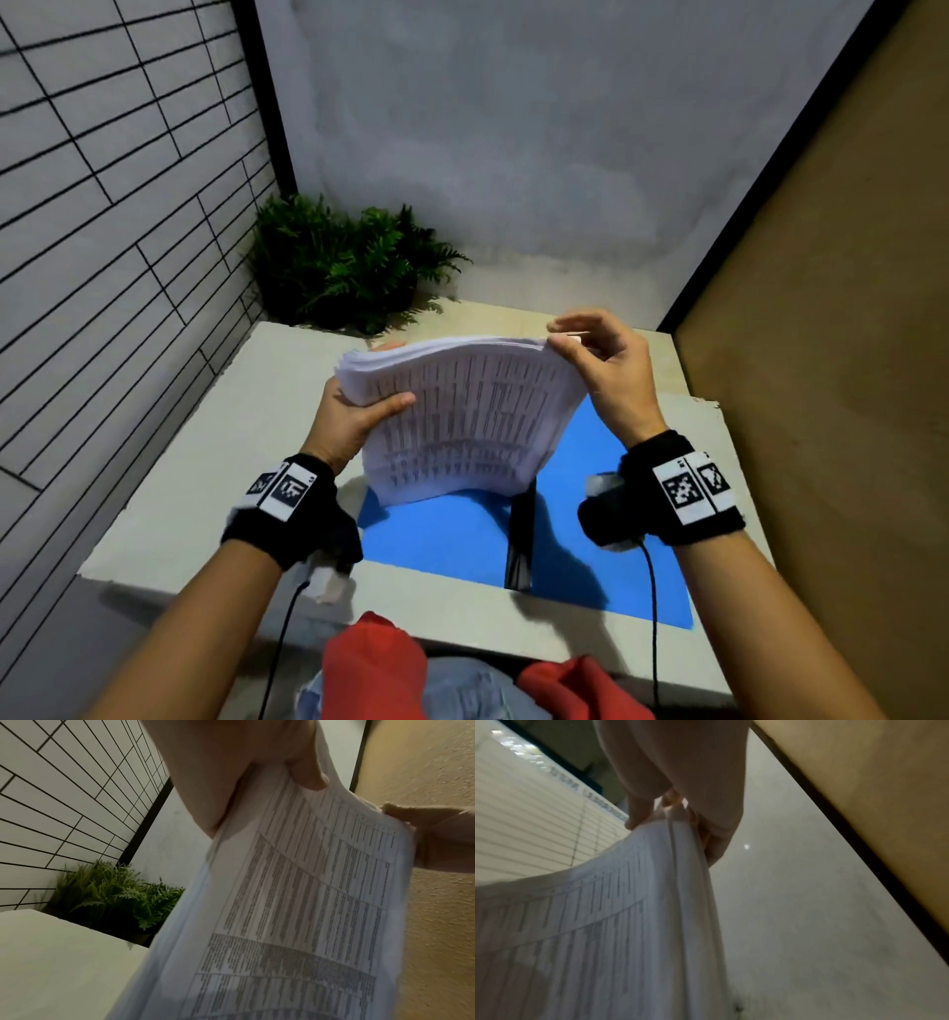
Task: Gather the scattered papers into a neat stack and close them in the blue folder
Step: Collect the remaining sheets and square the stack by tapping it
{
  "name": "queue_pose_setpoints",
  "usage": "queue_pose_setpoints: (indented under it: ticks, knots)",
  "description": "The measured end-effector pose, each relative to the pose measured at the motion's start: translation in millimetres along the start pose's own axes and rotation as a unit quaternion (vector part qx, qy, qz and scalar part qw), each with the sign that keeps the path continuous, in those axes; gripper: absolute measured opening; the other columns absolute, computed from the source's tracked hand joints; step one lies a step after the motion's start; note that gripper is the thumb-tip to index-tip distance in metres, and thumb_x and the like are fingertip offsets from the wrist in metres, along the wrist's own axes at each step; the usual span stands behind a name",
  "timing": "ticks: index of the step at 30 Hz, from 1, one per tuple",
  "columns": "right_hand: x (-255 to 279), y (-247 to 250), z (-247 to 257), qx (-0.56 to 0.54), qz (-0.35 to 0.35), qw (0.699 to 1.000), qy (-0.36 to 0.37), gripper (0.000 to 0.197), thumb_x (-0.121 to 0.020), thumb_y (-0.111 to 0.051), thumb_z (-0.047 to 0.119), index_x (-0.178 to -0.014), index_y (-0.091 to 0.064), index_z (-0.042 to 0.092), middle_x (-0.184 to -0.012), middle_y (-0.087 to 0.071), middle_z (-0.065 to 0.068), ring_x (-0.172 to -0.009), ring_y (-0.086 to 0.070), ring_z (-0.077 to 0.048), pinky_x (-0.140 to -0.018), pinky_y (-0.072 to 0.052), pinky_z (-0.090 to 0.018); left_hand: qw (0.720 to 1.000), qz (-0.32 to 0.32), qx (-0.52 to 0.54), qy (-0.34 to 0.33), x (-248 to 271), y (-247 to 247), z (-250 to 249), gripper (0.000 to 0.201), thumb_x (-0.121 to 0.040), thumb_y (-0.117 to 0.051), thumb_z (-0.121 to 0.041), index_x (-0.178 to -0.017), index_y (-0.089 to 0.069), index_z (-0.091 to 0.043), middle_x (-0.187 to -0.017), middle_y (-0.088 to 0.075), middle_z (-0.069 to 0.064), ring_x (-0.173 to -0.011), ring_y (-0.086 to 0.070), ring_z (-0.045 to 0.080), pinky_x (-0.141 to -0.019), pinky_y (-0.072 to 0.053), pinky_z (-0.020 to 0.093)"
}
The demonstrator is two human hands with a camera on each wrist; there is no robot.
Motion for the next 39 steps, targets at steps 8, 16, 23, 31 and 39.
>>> queue_pose_setpoints:
  ticks: [8,16,23,31,39]
  knots:
    - [-7.9,19.1,15.5,0.187,-0.012,0.979,0.079,0.007,-0.082,-0.064,0.013,-0.079,-0.068,0.007,-0.093,-0.059,0.000,-0.090,-0.056,-0.009,-0.080,-0.043,-0.016,1.000,-0.017,-0.017,0.017,-9.9,3.5,6.7,0.072,-0.031,-0.079,-0.065,-0.092,-0.064,-0.030,-0.079,-0.073,-0.024,-0.079,-0.066,-0.005,-0.069,-0.054,0.013]
    - [8.9,-5.9,21.9,0.379,0.092,0.918,0.069,0.094,-0.076,-0.016,0.075,-0.148,-0.007,0.015,-0.156,0.002,0.003,-0.143,0.003,-0.012,-0.119,-0.006,-0.045,1.000,-0.012,-0.012,0.024,-12.2,2.0,9.5,0.066,-0.033,-0.083,-0.054,-0.090,-0.064,-0.027,-0.077,-0.074,-0.021,-0.080,-0.067,0.002,-0.067,-0.053,0.013]
    - [4.1,-28.0,0.8,0.476,0.201,0.856,0.024,0.094,-0.077,-0.040,0.067,-0.148,-0.004,0.018,-0.159,-0.002,-0.002,-0.146,0.001,-0.021,-0.117,-0.006,-0.051,1.000,-0.014,-0.013,0.012,-12.0,2.2,3.3,0.062,-0.032,-0.083,-0.053,-0.087,-0.064,-0.030,-0.074,-0.073,-0.025,-0.075,-0.066,-0.006,-0.065,-0.052,0.011]
    - [7.4,-33.2,-84.8,-0.107,0.097,0.963,-0.229,0.025,-0.079,-0.066,0.007,-0.103,-0.061,0.008,-0.077,-0.074,0.016,-0.077,-0.067,0.002,-0.087,-0.050,-0.036,0.998,-0.024,-0.009,0.059,-15.2,7.8,14.7,0.055,-0.044,-0.082,-0.052,-0.087,-0.066,-0.021,-0.071,-0.073,-0.021,-0.075,-0.068,-0.002,-0.082,-0.057,0.033]
    - [-3.4,-32.2,-47.0,-0.136,0.071,0.980,-0.124,0.033,-0.077,-0.064,-0.005,-0.100,-0.055,0.016,-0.092,-0.061,0.005,-0.074,-0.062,0.010,-0.068,-0.050,-0.010,0.999,0.020,0.001,-0.029,-5.4,23.1,-22.6,0.058,-0.042,-0.079,-0.059,-0.096,-0.068,-0.038,-0.094,-0.070,-0.029,-0.090,-0.064,-0.008,-0.074,-0.051,0.010]
Point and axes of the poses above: each hand's wrist, its own x-axis away from the middle knuckle, its own y-axis out of the back of the hand, z = x × y, the point moved 8 cm from there along -x, towards the middle knuckle
